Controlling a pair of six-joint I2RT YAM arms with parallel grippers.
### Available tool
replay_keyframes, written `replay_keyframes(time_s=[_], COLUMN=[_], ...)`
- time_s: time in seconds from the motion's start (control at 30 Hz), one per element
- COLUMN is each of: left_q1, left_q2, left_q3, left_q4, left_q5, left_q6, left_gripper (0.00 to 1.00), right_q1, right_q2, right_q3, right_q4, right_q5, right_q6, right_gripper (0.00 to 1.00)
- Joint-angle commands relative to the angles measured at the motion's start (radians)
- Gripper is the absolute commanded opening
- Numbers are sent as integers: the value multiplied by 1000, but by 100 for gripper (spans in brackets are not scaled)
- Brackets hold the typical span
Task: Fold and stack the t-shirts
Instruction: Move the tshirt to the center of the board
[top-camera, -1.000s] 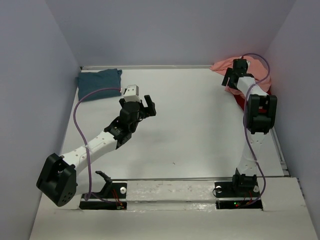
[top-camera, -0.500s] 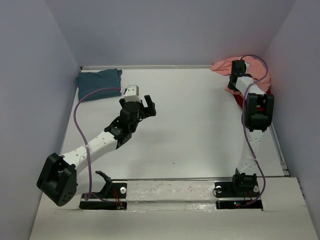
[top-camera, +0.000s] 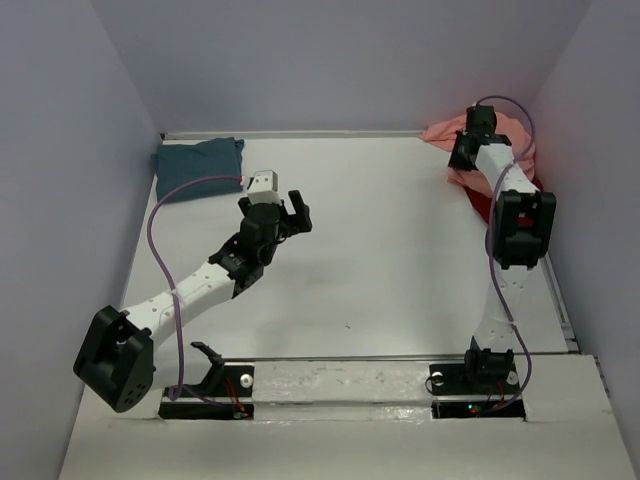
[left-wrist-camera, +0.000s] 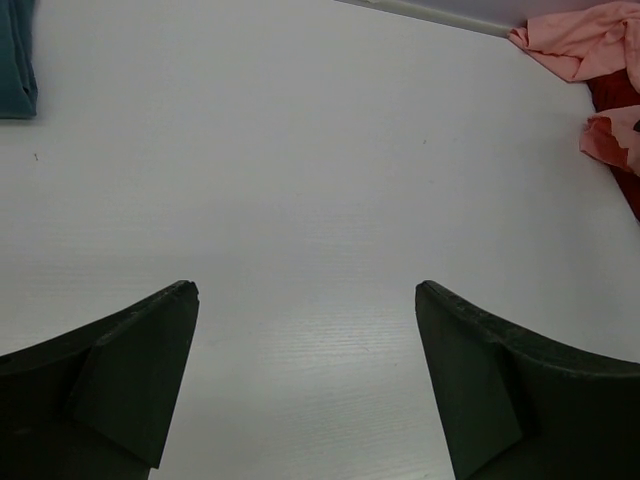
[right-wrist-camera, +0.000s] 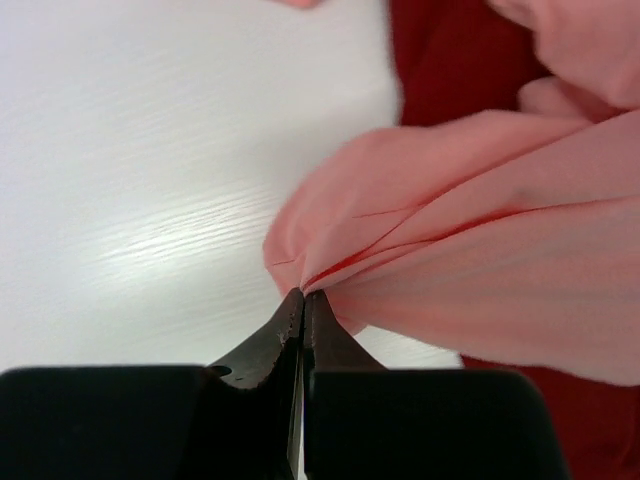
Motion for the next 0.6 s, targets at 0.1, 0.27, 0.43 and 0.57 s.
replay_keyframes(time_s=[0.1,0.27,0.43,0.57], left_q1=[-4,22,24,25], left_q2=[-41,-119,-209,-261], left_q3=[3,-29,-75,-101], left_q4=[-49,-120,-119,-111], left_q5=[-246,-402,-463,-491], left_q6=[-50,-141,-169,-175], left_gripper=[98,99,99,99], right_q1=[215,470,535,535], right_q2=[-218,-353,-589,-780], right_q3=[36,-27,-18,136], right_q4=[-161,-279,-284,-307], right_q5=[-322,-392,-581,-563], right_q6=[-21,-20,46,94], right_gripper=[0,0,0,0])
